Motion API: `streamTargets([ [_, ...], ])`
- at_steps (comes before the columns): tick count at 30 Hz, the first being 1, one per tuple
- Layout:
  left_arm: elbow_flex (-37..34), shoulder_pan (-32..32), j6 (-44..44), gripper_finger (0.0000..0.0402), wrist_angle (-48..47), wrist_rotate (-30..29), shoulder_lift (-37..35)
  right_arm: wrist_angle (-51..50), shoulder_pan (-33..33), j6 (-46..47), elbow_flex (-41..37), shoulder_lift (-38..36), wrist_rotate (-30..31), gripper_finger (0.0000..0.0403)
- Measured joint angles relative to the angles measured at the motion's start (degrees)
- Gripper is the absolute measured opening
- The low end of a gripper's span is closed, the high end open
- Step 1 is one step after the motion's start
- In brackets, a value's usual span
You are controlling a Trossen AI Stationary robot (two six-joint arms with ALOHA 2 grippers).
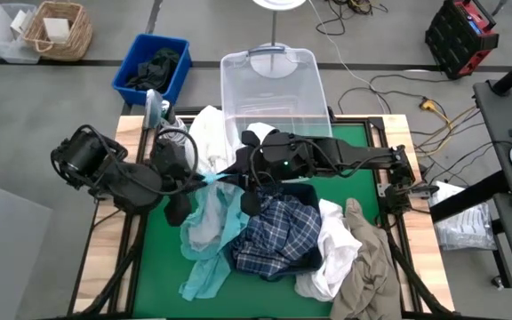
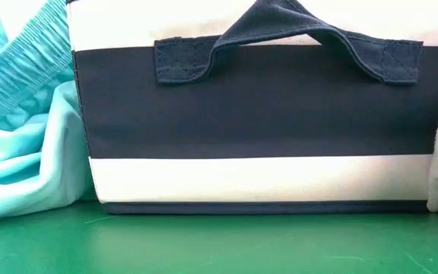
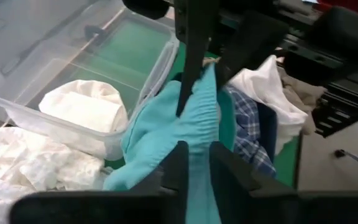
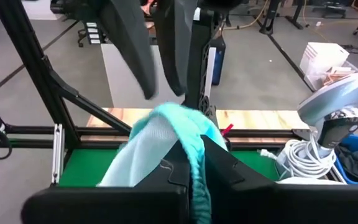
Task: Sort clothes
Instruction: Put the blue shorts into the blue laundry organizer
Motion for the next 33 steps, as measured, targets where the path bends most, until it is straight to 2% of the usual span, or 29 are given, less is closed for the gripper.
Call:
streamTargets([
  [4, 0.00, 0.00, 2.13, 0.0102, 0.01, 3.35, -0.59, 0.11, -0.02, 0.00, 0.42, -0.04, 0.58, 0.0011],
  [9, -0.73, -0.98, 9.60, 0.0165, 0.02, 13.96, -0.86, -1.18, 0.00, -0.17, 2.07, -0.15, 5.93, 0.0011],
  [13, -6.06, -4.72, 12.42, 0.0189, 0.10, 14.13, -1.37, -2.01, -0.02, -0.14, 2.47, -0.68, 7.74, 0.0010],
  [15, -11.01, -6.45, 9.73, 0.0191, 0.10, 13.14, -2.80, -2.77, -0.02, -0.35, 2.47, -0.81, 7.80, 0.0010],
  [18, -20.13, -8.33, 1.06, 0.0192, -0.01, 8.71, -6.79, -2.79, -0.02, -0.60, 2.47, -0.88, 7.78, 0.0010],
  [24, -38.91, -11.59, -16.32, 0.0192, 1.52, 7.04, -13.47, -2.64, -0.02, -1.57, 2.47, -0.98, 7.75, 0.0009],
  [28, -48.74, -14.48, -21.34, 0.0192, 7.49, 7.03, -16.92, -2.61, -0.02, -1.92, 2.47, -1.01, 7.75, 0.0009],
  [33, -57.26, -15.78, -26.02, 0.0192, 11.16, 5.56, -18.85, -2.59, -0.02, -2.36, 2.47, -1.01, 7.73, 0.0009],
])
